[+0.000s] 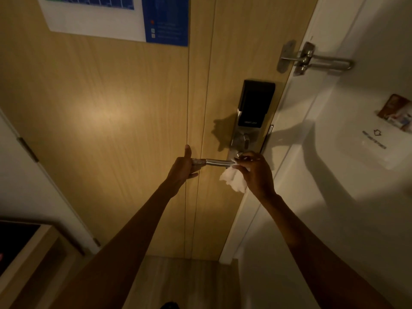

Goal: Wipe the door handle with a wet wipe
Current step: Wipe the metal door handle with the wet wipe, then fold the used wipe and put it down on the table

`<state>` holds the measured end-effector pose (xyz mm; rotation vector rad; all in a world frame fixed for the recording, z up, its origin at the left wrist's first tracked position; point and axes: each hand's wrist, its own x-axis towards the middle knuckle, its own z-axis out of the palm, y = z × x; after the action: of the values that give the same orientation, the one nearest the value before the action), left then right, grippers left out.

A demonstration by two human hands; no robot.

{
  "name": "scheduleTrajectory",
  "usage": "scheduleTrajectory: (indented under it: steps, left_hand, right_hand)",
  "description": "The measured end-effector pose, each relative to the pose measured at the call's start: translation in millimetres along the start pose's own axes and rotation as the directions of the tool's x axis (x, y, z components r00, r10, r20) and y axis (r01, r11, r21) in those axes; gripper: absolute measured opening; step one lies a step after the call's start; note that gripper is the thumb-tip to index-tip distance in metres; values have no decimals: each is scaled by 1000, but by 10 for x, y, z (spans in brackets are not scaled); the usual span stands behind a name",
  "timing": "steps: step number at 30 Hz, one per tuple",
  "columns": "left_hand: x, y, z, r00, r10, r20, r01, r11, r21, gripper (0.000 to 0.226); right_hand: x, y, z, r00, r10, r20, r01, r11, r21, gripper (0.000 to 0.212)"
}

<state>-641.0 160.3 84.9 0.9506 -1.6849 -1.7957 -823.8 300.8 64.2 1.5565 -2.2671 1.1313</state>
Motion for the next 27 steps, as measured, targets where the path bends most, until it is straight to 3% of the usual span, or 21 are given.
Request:
scheduleTrajectory:
  steps: [4, 7, 10, 13, 15, 19, 23, 27]
  left_hand:
    - [-12, 0, -9, 1000, -10, 7, 10, 1000, 19, 72]
    - [-25, 10, -8, 1000, -16, 25, 16, 999, 29, 66]
    - [-82, 34, -44, 999, 3, 43, -8, 993, 116, 41]
    - [-107, 10, -154, 986, 145, 79, -162, 946, 281, 15]
    - [-161, 48, -183, 971, 218, 96, -238, 891, 386, 20]
    - [-339, 192, -181, 972, 214, 96, -235, 884, 404, 40]
    - [-498, 222, -295, 965, 257, 48, -256, 887, 385, 41]
    - [-702, 184, -549, 963, 261, -62, -229, 922, 312, 29]
  right_hand:
    - [-75, 4, 1, 993, 70, -99, -65, 996, 54, 24]
    - [-63, -134, 80, 996, 58, -62, -59, 998, -6, 26]
    - [-9, -291, 116, 1000, -1, -23, 1, 1000, -30, 25]
    - [92, -395, 55, 997, 67, -33, -64, 993, 101, 21]
    - [173, -474, -3, 992, 124, 16, -125, 974, 189, 25]
    - [307, -735, -63, 968, 181, 171, -235, 892, 386, 30]
    - [398, -1052, -27, 943, 60, 329, -221, 849, 480, 16]
    - [433, -1340, 116, 887, -72, 456, -202, 827, 525, 21]
